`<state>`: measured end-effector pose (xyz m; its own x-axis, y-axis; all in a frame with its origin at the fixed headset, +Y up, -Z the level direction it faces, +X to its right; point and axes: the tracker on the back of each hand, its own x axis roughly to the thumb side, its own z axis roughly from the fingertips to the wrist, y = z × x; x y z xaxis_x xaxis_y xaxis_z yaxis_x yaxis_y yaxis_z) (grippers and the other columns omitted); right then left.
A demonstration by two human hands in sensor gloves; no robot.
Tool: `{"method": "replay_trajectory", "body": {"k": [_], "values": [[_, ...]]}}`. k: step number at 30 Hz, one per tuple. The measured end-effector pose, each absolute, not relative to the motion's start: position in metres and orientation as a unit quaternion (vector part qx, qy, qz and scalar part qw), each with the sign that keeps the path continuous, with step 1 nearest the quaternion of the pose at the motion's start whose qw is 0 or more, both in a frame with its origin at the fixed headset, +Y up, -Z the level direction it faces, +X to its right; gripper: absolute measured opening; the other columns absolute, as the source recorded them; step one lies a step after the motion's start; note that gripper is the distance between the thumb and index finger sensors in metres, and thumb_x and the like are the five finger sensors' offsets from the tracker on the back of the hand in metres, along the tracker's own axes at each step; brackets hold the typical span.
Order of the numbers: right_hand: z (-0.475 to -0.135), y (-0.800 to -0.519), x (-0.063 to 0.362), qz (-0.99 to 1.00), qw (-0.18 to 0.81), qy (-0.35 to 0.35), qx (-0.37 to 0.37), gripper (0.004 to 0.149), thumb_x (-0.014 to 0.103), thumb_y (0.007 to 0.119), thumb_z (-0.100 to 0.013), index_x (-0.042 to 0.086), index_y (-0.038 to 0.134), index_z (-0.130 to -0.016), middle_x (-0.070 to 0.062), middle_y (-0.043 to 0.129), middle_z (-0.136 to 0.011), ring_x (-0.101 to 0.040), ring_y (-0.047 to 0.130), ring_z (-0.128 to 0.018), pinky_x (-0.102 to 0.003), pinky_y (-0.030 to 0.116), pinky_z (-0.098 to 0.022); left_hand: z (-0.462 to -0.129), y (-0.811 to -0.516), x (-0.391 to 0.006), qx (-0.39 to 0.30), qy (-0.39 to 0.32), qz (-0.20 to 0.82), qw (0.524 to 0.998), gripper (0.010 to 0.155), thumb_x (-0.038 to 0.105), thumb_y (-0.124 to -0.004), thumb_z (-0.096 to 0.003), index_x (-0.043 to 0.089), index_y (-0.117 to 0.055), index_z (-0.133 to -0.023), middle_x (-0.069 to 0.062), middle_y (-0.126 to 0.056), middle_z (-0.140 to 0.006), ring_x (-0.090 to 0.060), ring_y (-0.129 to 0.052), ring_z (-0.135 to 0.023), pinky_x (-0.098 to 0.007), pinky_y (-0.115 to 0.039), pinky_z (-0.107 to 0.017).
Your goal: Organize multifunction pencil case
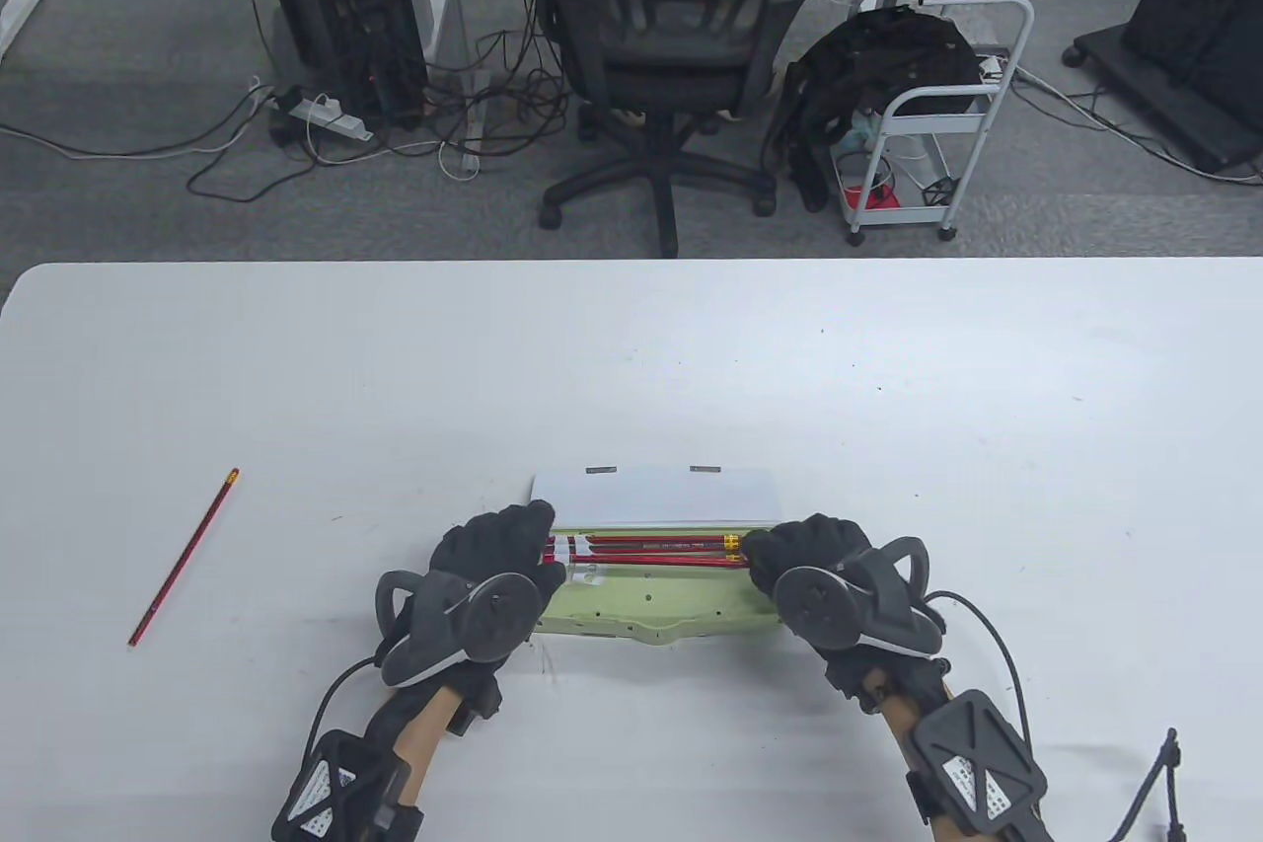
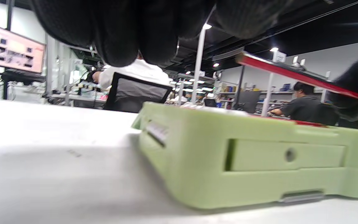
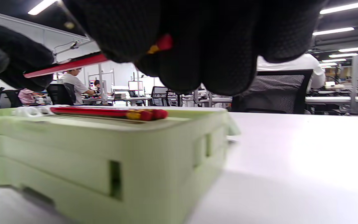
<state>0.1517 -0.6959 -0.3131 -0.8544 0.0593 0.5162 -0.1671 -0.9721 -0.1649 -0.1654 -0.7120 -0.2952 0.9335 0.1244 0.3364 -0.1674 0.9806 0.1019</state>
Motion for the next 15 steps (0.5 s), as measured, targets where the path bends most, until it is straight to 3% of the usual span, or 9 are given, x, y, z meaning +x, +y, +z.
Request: {"method": "replay_trajectory", "body": {"k": [6, 15], "values": [[-0.322, -0.697, 0.173, 0.967, 0.064, -0.088, 0.231, 0.042, 0.031, 0.079, -0.047, 0.018, 0.083, -0.087, -0.011, 0.091, -0.079, -0.036, 0.095, -0.07, -0.057, 0.079, -0.06, -0.304, -0.729, -0.18, -0.035, -0.154, 0.099, 0.982, 0.088, 0.058, -0.062, -0.0506, 0.009, -0.033, -0.117, -0.026, -0.051, -0.122, -0.058, -0.057, -0.107, -0.076, -0.055, -0.068], [-0.324, -0.694, 0.181, 0.969, 0.072, -0.082, 0.223, 0.042, 0.031, 0.079, -0.047, 0.018, 0.084, -0.086, -0.012, 0.089, -0.081, -0.037, 0.094, -0.071, -0.058, 0.078, -0.061, -0.308, -0.743, -0.178, -0.098, -0.171, 0.099, 0.975, 0.093, 0.062, -0.061, -0.047, 0.008, -0.033, -0.117, -0.027, -0.046, -0.124, -0.059, -0.053, -0.108, -0.077, -0.053, -0.068]]}}
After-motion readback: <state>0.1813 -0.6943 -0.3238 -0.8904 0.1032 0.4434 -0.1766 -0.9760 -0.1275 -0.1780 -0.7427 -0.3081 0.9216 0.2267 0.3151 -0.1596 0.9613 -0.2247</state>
